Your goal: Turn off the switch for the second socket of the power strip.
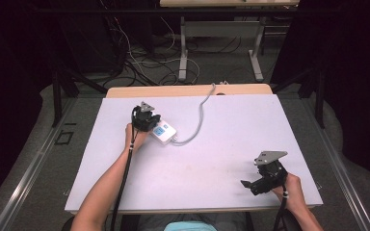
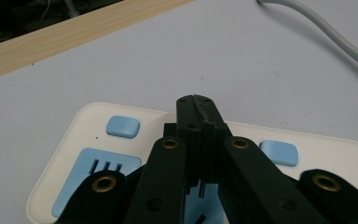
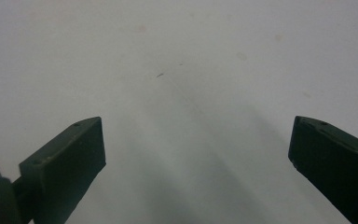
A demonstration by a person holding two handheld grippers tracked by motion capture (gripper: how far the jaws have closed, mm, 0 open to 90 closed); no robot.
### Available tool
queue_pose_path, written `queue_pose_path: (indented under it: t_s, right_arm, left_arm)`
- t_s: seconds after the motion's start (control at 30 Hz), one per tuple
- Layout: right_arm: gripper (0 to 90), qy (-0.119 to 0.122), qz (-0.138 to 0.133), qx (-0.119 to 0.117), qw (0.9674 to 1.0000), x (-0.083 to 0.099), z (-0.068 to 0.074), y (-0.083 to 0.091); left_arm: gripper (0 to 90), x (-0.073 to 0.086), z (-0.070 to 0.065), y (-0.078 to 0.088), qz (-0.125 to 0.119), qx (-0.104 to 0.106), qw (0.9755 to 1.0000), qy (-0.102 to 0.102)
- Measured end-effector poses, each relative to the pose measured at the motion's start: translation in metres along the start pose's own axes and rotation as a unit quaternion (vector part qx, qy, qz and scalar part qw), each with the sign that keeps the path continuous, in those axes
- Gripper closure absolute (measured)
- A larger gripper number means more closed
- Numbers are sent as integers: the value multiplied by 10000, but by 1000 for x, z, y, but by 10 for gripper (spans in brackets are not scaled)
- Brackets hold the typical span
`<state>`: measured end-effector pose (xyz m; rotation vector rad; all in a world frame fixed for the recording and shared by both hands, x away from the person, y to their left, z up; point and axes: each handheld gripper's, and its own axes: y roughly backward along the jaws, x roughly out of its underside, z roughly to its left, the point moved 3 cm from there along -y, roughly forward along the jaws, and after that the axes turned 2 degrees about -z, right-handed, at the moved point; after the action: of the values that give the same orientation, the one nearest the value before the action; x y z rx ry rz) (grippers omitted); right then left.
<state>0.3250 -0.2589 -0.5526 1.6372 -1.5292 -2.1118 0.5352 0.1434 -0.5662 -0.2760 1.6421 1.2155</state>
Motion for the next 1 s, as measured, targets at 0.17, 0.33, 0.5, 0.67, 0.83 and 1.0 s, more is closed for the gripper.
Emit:
queue_pose_path:
  t_s: [0.17, 0.33, 0.5, 0.67, 0.83, 1.0]
  right_arm:
    - [33, 23, -11, 4, 10000, 0, 0, 0]
    - [33, 19, -3, 11, 10000, 0, -1, 0]
    - [33, 0, -1, 12, 10000, 0, 0, 0]
    - [33, 32, -12, 16, 10000, 0, 0, 0]
    - [33, 44, -7, 19, 10000, 0, 0, 0]
    - [33, 39, -5, 28, 10000, 0, 0, 0]
  left_arm:
    - [900, 0, 0, 0, -33, 31, 10000, 56]
    - [900, 0, 0, 0, -34, 23, 10000, 70]
    - [900, 1, 1, 0, -60, 61, 9999, 77]
    - [900, 1, 1, 0, -35, 48, 10000, 46]
    - [900, 1, 0, 0, -27, 26, 10000, -10]
    - [900, 1, 1, 0, -38, 25, 10000, 10]
